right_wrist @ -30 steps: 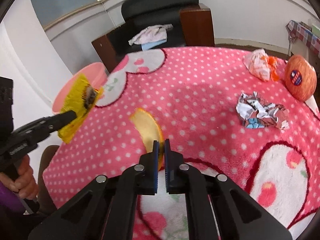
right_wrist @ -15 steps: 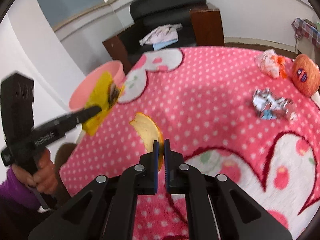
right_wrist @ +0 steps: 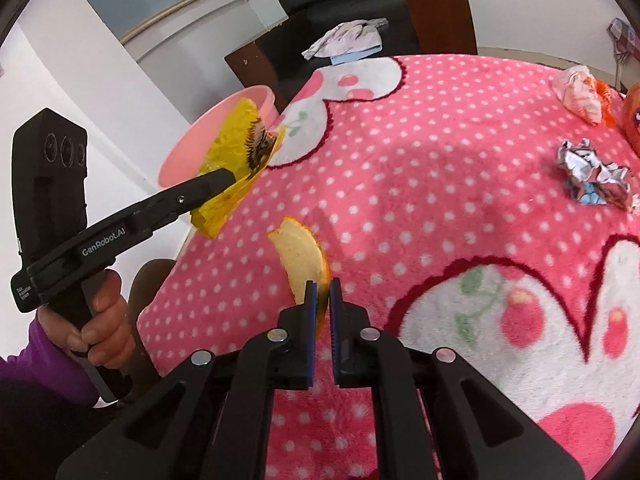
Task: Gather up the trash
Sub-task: 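Carry the yellow bag and pale peel over the pink bin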
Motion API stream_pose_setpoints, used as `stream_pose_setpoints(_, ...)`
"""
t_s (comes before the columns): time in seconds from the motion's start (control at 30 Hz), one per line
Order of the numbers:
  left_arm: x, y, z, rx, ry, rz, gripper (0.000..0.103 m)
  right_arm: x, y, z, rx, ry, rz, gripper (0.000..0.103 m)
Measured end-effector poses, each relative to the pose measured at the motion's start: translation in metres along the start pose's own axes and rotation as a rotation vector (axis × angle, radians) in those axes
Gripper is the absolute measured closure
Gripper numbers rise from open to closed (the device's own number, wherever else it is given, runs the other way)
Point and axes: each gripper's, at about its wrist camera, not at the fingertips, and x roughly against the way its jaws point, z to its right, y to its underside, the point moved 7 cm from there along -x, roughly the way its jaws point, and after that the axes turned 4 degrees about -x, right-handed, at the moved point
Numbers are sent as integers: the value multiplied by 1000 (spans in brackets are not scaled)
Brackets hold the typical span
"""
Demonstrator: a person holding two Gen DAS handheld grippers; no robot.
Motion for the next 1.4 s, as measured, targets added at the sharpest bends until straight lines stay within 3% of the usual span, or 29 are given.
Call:
stream_pose_setpoints(0.13, 0, -1, -3, 4, 2, 2, 93, -4, 2, -4, 0, -21, -21, 91)
stream_pose_setpoints(0.3, 2, 0, -8, 14, 2, 5, 93, -6, -1, -5, 8, -11, -22, 68)
stream_pose_setpoints(0.43, 4, -1, -12, 18, 2, 8, 93, -9, -14, -6, 28, 17, -1, 68)
stream_pose_setpoints(0.57, 5, -1, -14, 20, 2, 9, 93, -17, -41, -18, 128, 9, 28, 68)
stream_pose_setpoints(0.67, 7, -1, -16, 19, -2, 11, 93, -39, -48, -18, 190, 7, -41, 68)
stream_pose_setpoints(0.83, 11, 0, -21, 24, -17, 13, 93, -52, -41, -9, 159, -93, -117, 68)
stream_pose_setpoints(0.9, 10, 0, -24, 32, -23, 8, 93, -49, -39, -7, 146, -113, -114, 74)
stream_pose_setpoints(0.97, 10, 1, -26, 38, -26, 6, 93, -46, -32, -6, 143, -121, -118, 91)
stream_pose_setpoints(1.2, 18, -4, -28, 43, -30, 37, 93, -21, -29, -12, 129, -98, -38, 98)
stream_pose_setpoints(1.4, 39, -16, -44, 53, -69, 102, 93, 5, -63, -34, 134, -79, 87, 99)
